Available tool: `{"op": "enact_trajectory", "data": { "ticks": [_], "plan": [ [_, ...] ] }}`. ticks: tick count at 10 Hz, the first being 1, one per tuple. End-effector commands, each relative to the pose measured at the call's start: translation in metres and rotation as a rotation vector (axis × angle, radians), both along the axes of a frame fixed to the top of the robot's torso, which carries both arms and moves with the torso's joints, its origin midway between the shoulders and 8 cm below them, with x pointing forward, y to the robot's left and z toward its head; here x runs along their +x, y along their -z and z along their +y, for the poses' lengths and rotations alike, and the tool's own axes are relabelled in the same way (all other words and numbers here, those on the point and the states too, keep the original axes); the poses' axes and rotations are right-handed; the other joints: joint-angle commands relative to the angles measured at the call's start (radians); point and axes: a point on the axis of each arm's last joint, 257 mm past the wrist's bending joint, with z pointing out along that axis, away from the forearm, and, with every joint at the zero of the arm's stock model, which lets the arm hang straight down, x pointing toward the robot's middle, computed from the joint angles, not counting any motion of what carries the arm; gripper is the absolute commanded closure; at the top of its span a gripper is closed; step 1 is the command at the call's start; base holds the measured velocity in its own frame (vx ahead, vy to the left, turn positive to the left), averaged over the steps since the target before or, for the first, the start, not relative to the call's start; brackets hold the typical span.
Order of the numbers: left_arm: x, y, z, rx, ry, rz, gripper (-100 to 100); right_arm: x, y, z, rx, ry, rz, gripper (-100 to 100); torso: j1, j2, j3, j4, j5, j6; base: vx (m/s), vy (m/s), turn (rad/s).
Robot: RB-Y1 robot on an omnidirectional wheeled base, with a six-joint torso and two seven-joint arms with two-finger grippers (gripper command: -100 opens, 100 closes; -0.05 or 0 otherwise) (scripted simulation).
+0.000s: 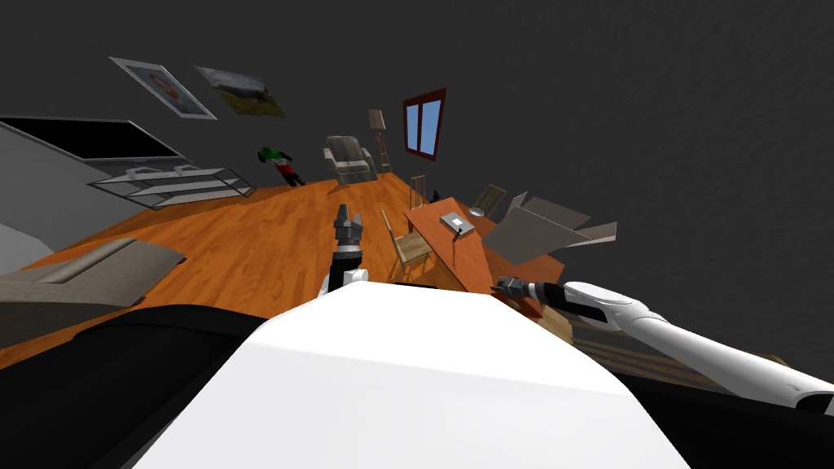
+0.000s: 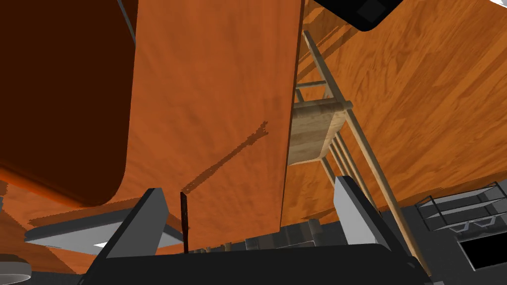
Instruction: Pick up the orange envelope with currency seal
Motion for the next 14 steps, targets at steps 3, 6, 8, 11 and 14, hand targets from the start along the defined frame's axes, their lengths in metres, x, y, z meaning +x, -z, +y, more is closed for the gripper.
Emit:
{"op": "enact_trajectory", "data": {
  "ticks": [3,6,8,11,14],
  "plan": [
    [0.0,0.0,0.0,0.0,0.0,0.0,0,-0.037,-0.007,-0.056,-0.126,-0.013,0.07,-100,0.001,-0.001,-0.001,0.0,0.0,0.0,-0.032,-0.036,0.032],
    [0.0,0.0,0.0,0.0,0.0,0.0,0,-0.057,-0.011,-0.083,-0.187,-0.022,0.11,-100,0.002,-0.001,-0.001,0.0,0.0,0.0,-0.031,-0.023,0.011],
    [0.0,0.0,0.0,0.0,0.0,0.0,0,-0.055,-0.012,-0.08,-0.183,-0.019,0.105,-100,0.002,-0.001,0.0,0.0,0.0,0.0,-0.023,-0.013,0.002],
    [0.0,0.0,0.0,0.0,0.0,0.0,0,-0.064,0.004,-0.079,-0.183,-0.002,0.112,-100,0.003,-0.004,-0.002,-0.001,0.0,-0.001,0.011,0.001,0.071],
    [0.0,0.0,0.0,0.0,0.0,0.0,0,-0.067,0.008,-0.079,-0.183,0.002,0.113,100,0.003,-0.004,-0.003,-0.001,0.001,0.0,0.011,0.001,0.029]
  ]
}}
